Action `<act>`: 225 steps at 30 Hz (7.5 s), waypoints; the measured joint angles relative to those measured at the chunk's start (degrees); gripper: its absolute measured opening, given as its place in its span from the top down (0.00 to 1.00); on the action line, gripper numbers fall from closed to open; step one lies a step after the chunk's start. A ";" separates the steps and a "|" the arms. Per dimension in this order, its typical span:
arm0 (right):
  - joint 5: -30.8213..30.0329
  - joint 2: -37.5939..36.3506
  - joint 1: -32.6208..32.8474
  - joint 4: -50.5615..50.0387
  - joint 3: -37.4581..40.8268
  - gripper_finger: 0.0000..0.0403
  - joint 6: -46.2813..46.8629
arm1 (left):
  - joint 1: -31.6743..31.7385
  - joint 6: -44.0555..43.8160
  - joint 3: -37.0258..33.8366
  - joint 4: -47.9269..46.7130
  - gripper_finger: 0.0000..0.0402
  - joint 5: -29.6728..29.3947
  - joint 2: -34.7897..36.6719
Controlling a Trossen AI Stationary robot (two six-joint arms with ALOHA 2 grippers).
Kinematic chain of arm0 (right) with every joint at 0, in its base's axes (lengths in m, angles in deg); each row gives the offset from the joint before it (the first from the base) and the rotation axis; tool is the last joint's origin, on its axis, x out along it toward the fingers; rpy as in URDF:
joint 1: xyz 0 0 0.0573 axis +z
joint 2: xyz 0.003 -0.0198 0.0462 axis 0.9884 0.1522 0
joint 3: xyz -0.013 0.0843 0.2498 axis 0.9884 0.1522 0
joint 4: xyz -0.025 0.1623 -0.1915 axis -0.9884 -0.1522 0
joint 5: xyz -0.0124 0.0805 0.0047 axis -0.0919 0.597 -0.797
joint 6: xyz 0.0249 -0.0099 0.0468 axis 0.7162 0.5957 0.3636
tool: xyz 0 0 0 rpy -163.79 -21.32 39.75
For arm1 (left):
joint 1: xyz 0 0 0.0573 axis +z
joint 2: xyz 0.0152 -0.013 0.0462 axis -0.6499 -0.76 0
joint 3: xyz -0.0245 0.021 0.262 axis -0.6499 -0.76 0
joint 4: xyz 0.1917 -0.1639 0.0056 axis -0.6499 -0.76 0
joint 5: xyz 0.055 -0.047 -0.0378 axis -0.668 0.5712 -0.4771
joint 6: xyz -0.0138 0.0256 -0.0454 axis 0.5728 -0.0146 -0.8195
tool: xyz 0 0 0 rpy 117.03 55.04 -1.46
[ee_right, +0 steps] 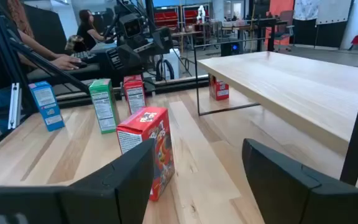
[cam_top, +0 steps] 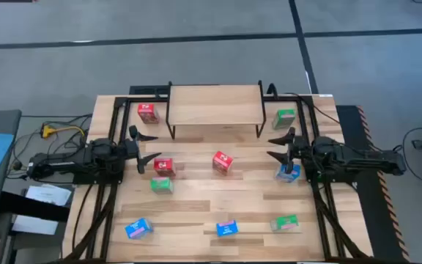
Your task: Stack cereal on shelf
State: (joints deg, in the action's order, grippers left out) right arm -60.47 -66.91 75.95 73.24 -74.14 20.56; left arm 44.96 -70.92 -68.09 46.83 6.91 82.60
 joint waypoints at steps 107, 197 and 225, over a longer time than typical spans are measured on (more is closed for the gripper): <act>0.00 -0.01 0.00 0.00 0.00 0.34 0.00 | 0.01 0.00 0.00 0.00 0.28 -0.02 0.00; 6.81 -0.17 -2.23 2.73 -3.95 0.34 15.77 | 0.01 0.00 -0.01 -0.01 0.28 0.00 0.01; 10.47 10.01 -2.23 -10.60 -31.44 0.34 -1.07 | 0.00 0.00 -0.01 0.00 0.28 0.00 0.02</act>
State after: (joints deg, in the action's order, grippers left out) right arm -50.00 -56.91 73.72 62.63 -105.57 19.49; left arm 44.96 -70.92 -68.10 46.83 6.90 82.62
